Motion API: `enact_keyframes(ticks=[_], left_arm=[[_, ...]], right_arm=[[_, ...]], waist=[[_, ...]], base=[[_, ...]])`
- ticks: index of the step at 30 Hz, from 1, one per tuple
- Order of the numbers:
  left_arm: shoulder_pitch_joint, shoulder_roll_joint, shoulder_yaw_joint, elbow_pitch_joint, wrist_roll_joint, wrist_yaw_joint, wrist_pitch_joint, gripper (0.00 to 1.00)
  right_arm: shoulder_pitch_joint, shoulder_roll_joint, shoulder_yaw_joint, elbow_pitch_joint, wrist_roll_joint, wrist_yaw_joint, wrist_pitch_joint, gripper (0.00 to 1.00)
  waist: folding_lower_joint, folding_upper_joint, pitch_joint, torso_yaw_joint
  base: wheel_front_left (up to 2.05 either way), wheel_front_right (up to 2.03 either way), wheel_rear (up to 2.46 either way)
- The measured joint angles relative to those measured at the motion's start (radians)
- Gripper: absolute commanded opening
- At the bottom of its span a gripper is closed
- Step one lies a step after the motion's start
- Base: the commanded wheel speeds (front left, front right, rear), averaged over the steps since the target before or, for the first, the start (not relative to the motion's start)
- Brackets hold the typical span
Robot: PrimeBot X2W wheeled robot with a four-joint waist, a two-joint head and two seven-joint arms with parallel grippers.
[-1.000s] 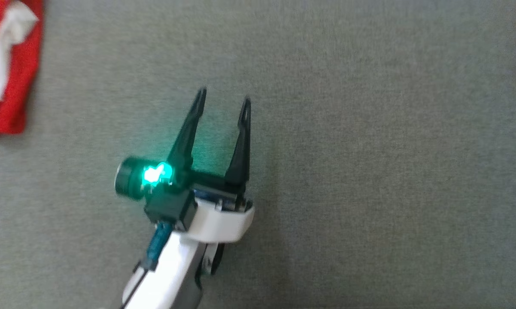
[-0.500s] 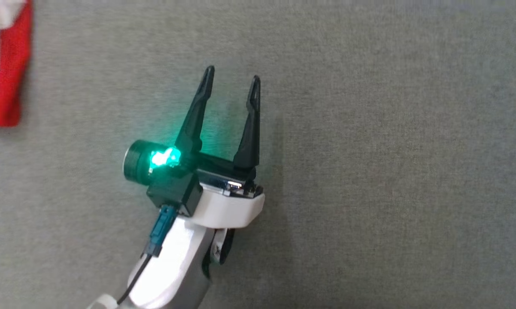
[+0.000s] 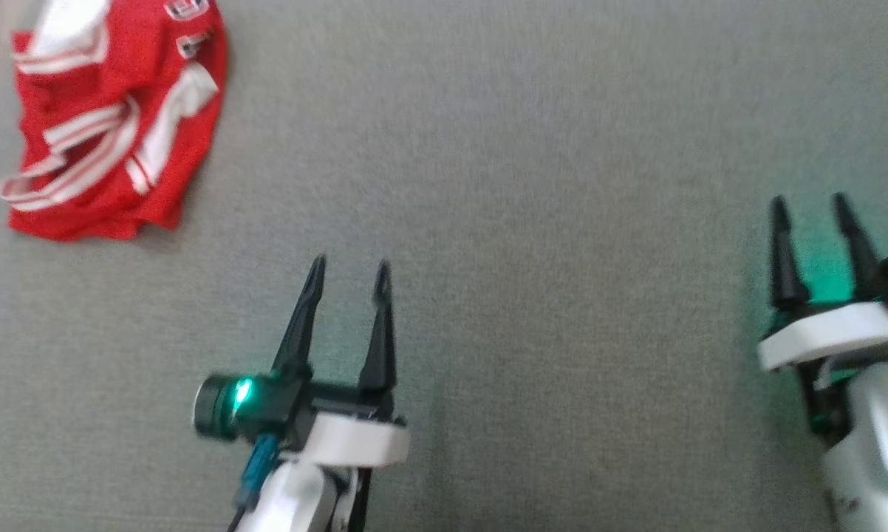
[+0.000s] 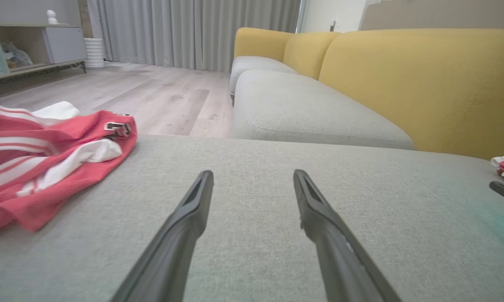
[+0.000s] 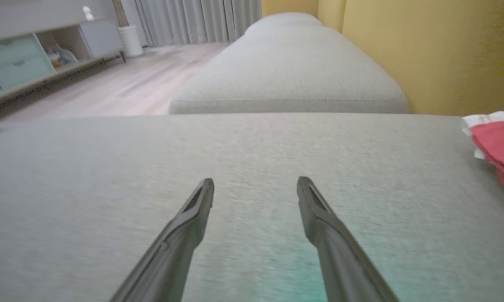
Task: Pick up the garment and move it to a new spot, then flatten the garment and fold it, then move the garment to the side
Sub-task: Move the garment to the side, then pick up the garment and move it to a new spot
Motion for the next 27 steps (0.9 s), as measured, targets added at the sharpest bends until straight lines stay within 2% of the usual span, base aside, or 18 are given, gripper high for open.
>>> enact_keyframes(ticks=[5, 9, 15, 22, 27], left_arm=[[0.091, 0.001, 0.064, 0.001, 0.006, -0.009, 0.000, 1.00], [0.145, 0.002, 0.101, 0.009, 0.035, -0.027, 0.000, 1.00], [0.236, 0.004, 0.151, 0.025, 0.062, -0.047, 0.000, 1.00], [0.280, 0.005, 0.187, 0.041, 0.097, -0.079, 0.000, 1.00], [0.287, 0.006, 0.208, 0.043, 0.097, -0.085, 0.000, 1.00]], right_arm=[[0.111, 0.067, 0.048, -0.135, 0.027, 0.000, -0.003, 1.00], [0.260, 0.112, 0.032, -0.220, -0.001, 0.000, -0.003, 1.00], [0.433, 0.167, 0.019, -0.278, -0.032, 0.000, -0.003, 1.00], [0.459, 0.180, 0.026, -0.284, -0.056, 0.000, -0.003, 1.00], [0.459, 0.185, 0.026, -0.284, -0.058, 0.000, -0.003, 1.00]], waist=[[0.0000, 0.0000, -0.102, 0.007], [0.0000, 0.0000, -0.176, 0.003], [0.0000, 0.0000, -0.280, -0.012], [0.0004, 0.0000, -0.337, -0.063], [0.0003, 0.0000, -0.358, -0.079]], base=[[0.00, 0.00, 0.00], [0.00, 0.00, 0.00], [0.00, 0.00, 0.00], [0.00, 0.00, 0.00], [0.00, 0.00, 0.00]])
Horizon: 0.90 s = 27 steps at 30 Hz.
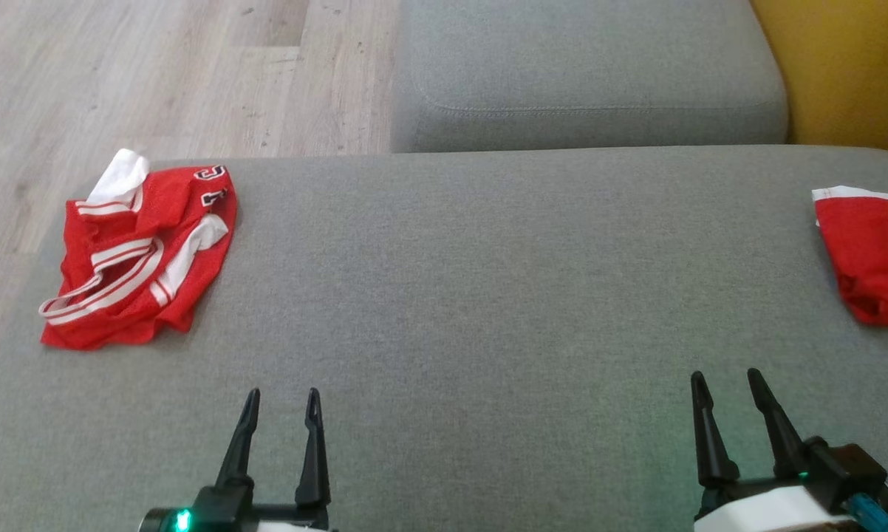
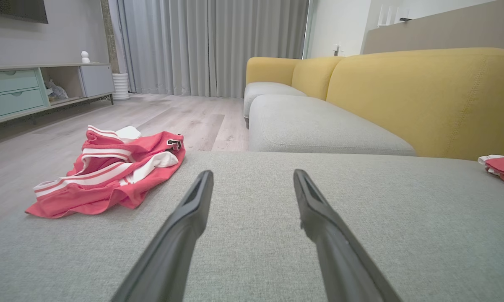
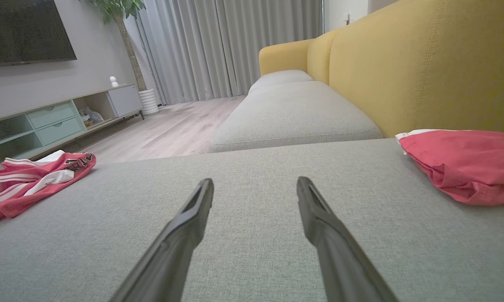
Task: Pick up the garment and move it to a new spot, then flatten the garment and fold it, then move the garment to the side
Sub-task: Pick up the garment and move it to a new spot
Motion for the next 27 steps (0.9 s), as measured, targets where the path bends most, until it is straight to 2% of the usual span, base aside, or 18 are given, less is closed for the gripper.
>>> enact_keyframes(ticks=[18, 27], left_arm=[[0.017, 0.000, 0.004, 0.002, 0.009, -0.012, 0.000, 1.00], [0.015, 0.000, -0.003, 0.000, 0.027, -0.013, 0.000, 1.00]], right_arm=[[0.002, 0.002, -0.002, 0.011, -0.013, 0.000, 0.000, 1.00], [0.011, 0.003, -0.012, 0.022, -0.007, 0.000, 0.000, 1.00]], waist=[[0.0000, 0.0000, -0.009, 0.015], [0.0000, 0.0000, -0.004, 0.083]], base=[[0.00, 0.00, 0.00], [0.00, 0.00, 0.00]])
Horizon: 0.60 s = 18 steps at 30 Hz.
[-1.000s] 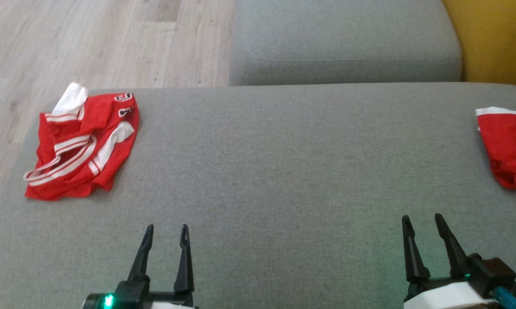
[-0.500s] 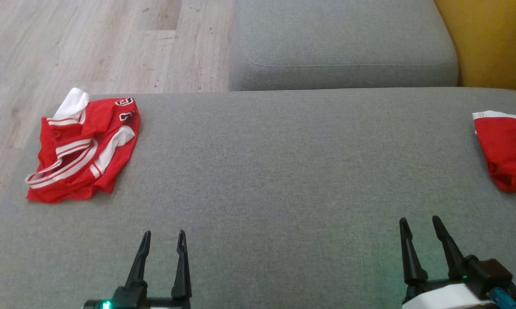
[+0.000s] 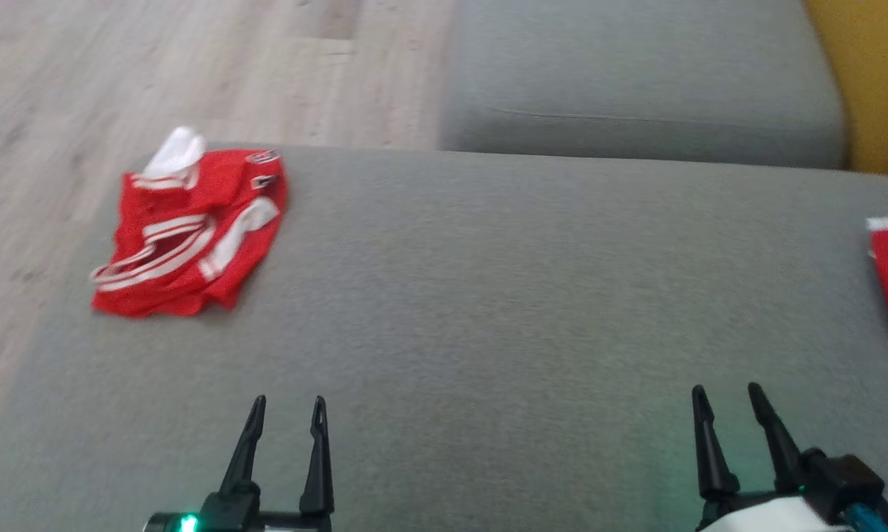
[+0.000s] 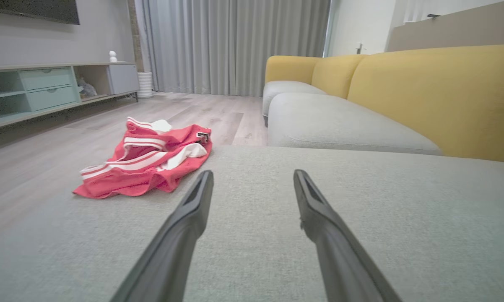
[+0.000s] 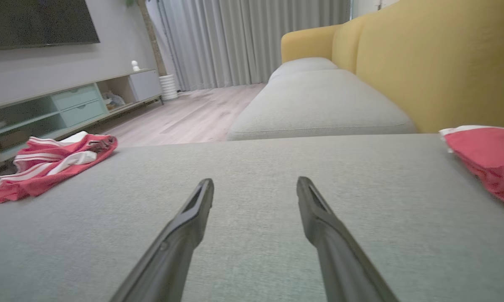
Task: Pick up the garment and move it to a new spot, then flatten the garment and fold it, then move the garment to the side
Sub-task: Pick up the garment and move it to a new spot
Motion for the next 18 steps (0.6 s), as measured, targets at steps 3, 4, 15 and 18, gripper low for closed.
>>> enact_keyframes(ticks=[3, 4, 15, 18], left_arm=[[0.000, 0.000, 0.003, 0.002, 0.004, 0.000, 0.000, 1.00], [-0.001, 0.000, 0.004, 0.004, 0.007, -0.002, 0.000, 1.00], [-0.001, 0.001, 0.045, -0.003, 0.016, -0.005, 0.000, 1.00], [-0.001, 0.001, 0.071, -0.033, 0.013, 0.015, 0.000, 1.00]], right_arm=[[0.011, 0.001, 0.009, 0.004, 0.017, 0.000, 0.000, 1.00], [0.012, 0.001, 0.012, 0.008, 0.013, 0.000, 0.000, 1.00], [0.008, 0.002, 0.043, 0.011, 0.009, 0.000, 0.000, 1.00], [-0.011, 0.003, 0.071, 0.017, -0.012, 0.000, 0.000, 1.00]], waist=[[0.0000, 0.0000, 0.002, 0.045], [0.0000, 0.0000, 0.003, 0.061], [0.0000, 0.0000, 0.019, 0.287], [-0.0001, 0.0000, 0.036, 0.334]], base=[[0.00, 0.00, 0.00], [0.00, 0.00, 0.00], [0.00, 0.00, 0.00], [0.00, 0.00, 0.00]])
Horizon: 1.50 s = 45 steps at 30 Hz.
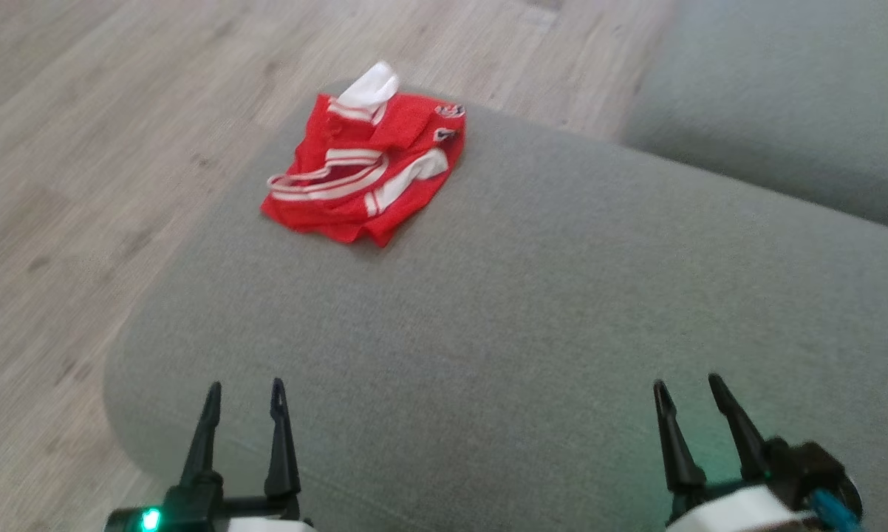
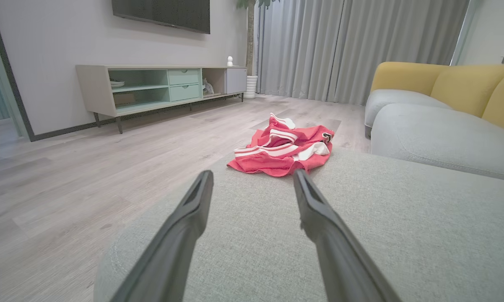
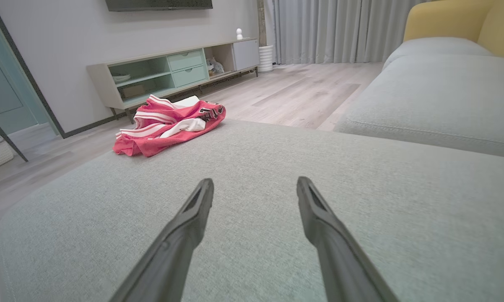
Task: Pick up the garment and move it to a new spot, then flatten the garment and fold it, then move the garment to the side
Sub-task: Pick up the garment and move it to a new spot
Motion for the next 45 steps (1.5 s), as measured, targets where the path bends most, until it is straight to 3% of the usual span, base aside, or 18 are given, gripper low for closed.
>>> enact_keyframes(ticks=[4, 11, 23, 29, 34, 42, 43, 44, 45], left_arm=[[0.000, -0.001, 0.013, -0.046, -0.010, 0.023, 0.000, 1.00], [-0.036, -0.001, 0.029, -0.075, -0.001, 0.025, 0.000, 1.00], [-0.444, -0.007, 0.044, -0.062, 0.030, -0.066, 0.000, 1.00], [-0.753, 0.017, 0.126, 0.187, 0.008, -0.120, -0.001, 1.00], [-0.959, 0.063, 0.163, 0.449, -0.021, -0.155, 0.008, 1.00], [-1.125, 0.124, 0.225, 0.817, -0.095, -0.199, 0.088, 1.00], [-1.129, 0.130, 0.228, 0.846, -0.107, -0.210, 0.087, 0.45], [-1.130, 0.133, 0.227, 0.868, -0.115, -0.219, 0.079, 0.00], [-1.131, 0.134, 0.227, 0.887, -0.122, -0.225, 0.066, 0.00]], right_arm=[[-0.064, -0.004, 0.018, 0.018, -0.014, 0.000, 0.000, 1.00], [-0.072, -0.057, 0.013, 0.017, -0.015, 0.000, 0.000, 1.00], [-0.101, -0.227, -0.064, -0.103, -0.044, 0.000, 0.000, 1.00], [-0.173, -0.309, -0.067, -0.185, -0.045, 0.000, -0.005, 1.00], [-0.222, -0.329, -0.068, -0.244, -0.045, 0.000, -0.013, 1.00], [-0.277, -0.344, -0.066, -0.309, -0.045, 0.000, -0.023, 1.00], [-0.280, -0.346, -0.067, -0.315, -0.045, 0.000, -0.023, 1.00], [-0.283, -0.347, -0.069, -0.321, -0.045, 0.000, -0.024, 1.00], [-0.286, -0.347, -0.071, -0.326, -0.044, 0.000, -0.028, 1.00]], waist=[[0.0004, 0.0000, 0.052, 0.037], [0.0003, 0.0000, 0.124, 0.060], [0.0004, 0.0000, 0.340, 0.062], [0.0003, -0.0001, 0.467, 0.019], [0.0002, 0.0000, 0.542, -0.050], [0.0001, 0.0000, 0.631, -0.153], [0.0000, 0.0000, 0.640, -0.163], [0.0000, 0.0000, 0.649, -0.171], [0.0001, 0.0000, 0.656, -0.177]], base=[[0.00, 0.00, 0.00], [0.00, 0.00, 0.00], [0.00, 0.00, 0.00], [0.00, 0.00, 0.00], [0.00, 0.00, 0.00], [0.00, 0.00, 0.00], [0.00, 0.00, 0.00], [0.00, 0.00, 0.00], [0.00, 0.00, 0.00]])
